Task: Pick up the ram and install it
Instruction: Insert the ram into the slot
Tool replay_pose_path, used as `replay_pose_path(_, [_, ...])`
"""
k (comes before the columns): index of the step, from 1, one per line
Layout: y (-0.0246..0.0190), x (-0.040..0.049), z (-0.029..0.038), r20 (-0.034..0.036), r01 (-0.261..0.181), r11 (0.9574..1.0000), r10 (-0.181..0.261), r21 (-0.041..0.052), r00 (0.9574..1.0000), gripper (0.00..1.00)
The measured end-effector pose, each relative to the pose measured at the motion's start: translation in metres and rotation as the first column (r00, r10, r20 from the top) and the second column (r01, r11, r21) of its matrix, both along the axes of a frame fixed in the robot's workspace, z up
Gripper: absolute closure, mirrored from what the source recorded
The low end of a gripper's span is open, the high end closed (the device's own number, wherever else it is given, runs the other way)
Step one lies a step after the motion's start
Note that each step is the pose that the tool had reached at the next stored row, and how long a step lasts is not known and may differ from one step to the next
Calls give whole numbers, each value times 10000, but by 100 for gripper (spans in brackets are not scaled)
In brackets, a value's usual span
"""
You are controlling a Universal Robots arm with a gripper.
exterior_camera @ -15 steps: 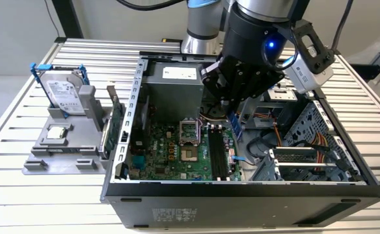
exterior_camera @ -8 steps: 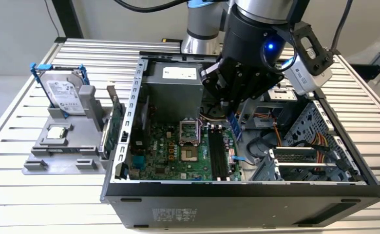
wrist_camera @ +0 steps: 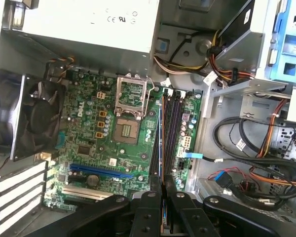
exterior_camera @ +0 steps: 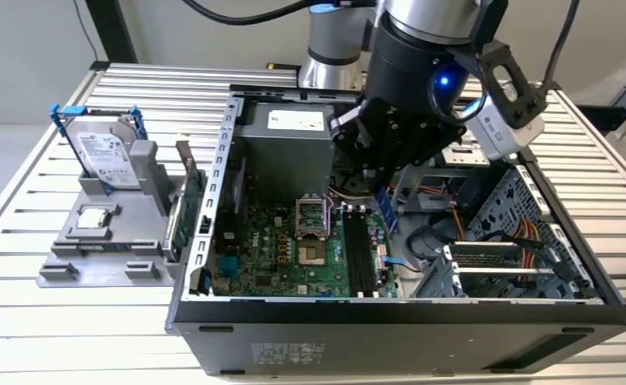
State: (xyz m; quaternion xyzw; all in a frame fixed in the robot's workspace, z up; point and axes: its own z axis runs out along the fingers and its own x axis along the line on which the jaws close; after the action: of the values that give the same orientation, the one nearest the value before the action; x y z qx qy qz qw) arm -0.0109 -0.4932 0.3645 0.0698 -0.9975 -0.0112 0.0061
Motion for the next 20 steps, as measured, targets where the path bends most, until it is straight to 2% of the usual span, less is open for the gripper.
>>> replay_pose_path(20, [0, 0, -70, 0, 0, 10000, 0, -38, 10000, 100])
